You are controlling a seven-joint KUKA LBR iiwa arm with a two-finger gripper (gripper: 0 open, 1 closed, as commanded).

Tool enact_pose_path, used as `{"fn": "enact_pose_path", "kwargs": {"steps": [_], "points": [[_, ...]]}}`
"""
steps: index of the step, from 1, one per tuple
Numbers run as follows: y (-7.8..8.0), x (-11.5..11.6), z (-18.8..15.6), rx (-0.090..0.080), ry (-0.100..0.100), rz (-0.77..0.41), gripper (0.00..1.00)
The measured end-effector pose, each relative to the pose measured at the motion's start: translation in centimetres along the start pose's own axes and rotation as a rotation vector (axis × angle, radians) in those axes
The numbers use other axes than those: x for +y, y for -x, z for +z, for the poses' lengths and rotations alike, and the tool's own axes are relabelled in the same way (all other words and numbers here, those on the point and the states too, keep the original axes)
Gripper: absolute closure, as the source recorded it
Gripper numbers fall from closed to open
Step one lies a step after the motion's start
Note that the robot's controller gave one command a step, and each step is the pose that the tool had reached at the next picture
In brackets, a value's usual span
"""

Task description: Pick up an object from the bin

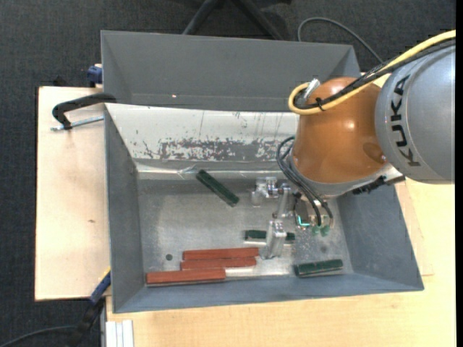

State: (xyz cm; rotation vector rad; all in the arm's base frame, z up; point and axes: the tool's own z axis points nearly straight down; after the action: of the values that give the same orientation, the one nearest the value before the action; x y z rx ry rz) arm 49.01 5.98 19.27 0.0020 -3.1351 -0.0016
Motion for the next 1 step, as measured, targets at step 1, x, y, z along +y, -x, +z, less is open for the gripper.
{"fn": "enact_pose_path", "kwargs": {"steps": [1], "points": [[1.39,3.03,12.61,0.001,0.000,0.032,0.00]]}}
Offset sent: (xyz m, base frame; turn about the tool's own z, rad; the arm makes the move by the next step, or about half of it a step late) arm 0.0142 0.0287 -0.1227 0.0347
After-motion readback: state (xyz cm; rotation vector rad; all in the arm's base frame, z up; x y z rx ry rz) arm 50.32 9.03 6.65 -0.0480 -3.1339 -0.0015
